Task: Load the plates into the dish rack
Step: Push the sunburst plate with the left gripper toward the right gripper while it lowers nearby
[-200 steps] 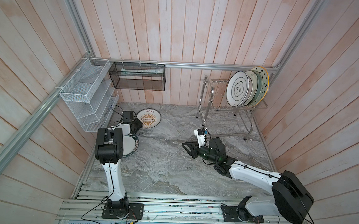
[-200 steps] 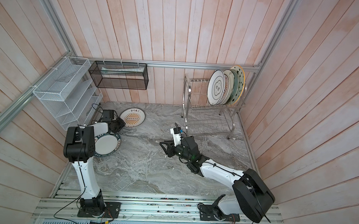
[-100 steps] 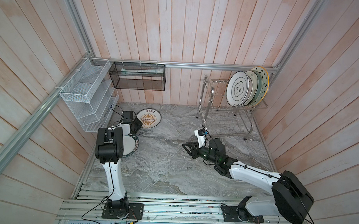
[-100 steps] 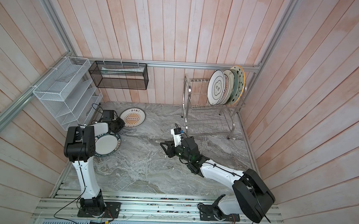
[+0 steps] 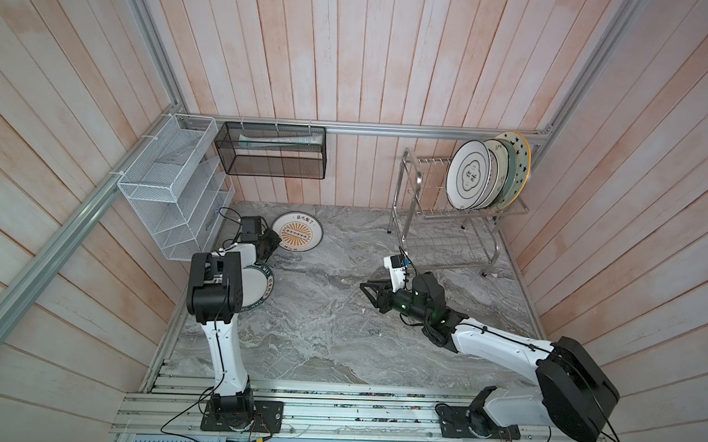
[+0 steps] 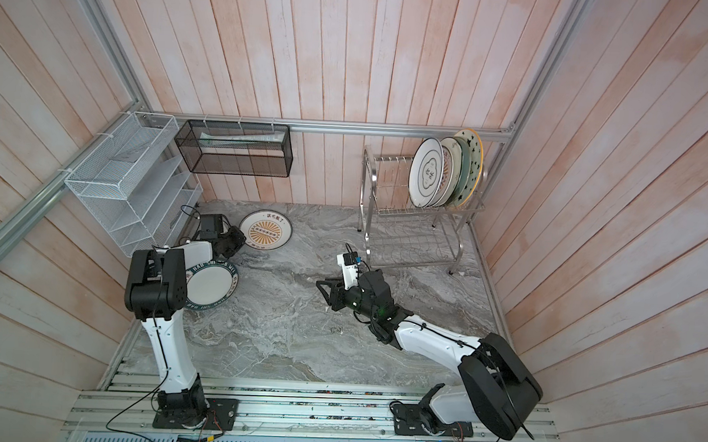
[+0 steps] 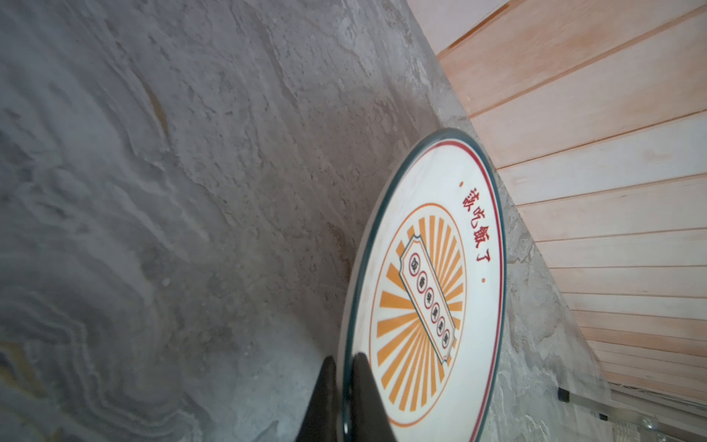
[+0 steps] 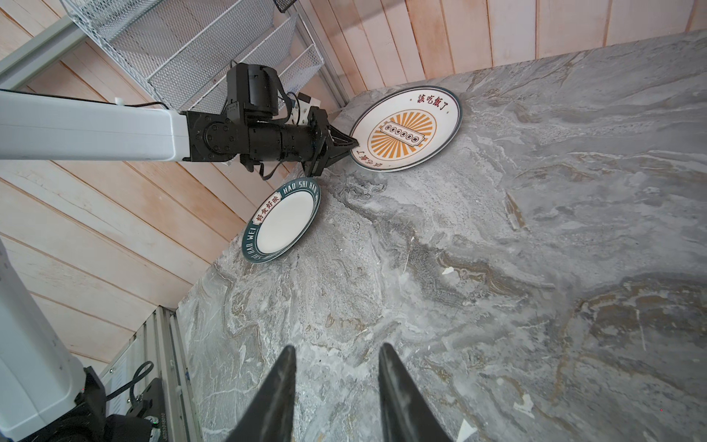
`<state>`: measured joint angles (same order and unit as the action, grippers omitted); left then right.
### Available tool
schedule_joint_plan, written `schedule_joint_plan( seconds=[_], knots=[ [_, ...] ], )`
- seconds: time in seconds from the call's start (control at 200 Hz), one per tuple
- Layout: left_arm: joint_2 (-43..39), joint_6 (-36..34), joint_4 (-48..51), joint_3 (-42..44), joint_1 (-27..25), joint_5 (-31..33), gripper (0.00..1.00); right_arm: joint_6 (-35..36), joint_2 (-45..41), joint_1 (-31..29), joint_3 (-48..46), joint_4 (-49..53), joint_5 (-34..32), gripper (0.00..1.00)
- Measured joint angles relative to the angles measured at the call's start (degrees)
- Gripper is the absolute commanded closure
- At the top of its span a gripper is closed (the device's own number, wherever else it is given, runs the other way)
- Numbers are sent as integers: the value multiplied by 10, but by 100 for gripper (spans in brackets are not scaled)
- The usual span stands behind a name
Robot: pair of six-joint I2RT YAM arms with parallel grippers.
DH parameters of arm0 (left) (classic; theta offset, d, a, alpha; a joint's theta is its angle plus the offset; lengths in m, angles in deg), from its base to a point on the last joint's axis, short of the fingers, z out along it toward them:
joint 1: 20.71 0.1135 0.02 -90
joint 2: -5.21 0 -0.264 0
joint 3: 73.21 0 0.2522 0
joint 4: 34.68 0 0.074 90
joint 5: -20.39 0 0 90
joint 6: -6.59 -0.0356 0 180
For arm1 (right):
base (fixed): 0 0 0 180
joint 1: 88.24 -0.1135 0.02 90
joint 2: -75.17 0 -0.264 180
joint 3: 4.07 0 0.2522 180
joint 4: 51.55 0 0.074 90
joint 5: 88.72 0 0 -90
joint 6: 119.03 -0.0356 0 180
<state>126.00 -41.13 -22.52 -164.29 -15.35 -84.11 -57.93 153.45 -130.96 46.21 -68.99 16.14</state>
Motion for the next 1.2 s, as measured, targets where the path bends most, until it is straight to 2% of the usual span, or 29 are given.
schedule_joint_plan(
  seconds=[0.535, 0.905, 1.2],
  knots=[
    [-57, -1, -10, 76, 0, -56, 100, 0, 0, 0, 0, 14, -20, 64],
    [-138, 0, -18, 177, -3, -111, 100, 2, 2, 0, 2, 17, -39, 64],
    [-232, 0, -29, 246, -58, -132, 100, 2, 31, 0, 28, 22, -41, 63]
  ],
)
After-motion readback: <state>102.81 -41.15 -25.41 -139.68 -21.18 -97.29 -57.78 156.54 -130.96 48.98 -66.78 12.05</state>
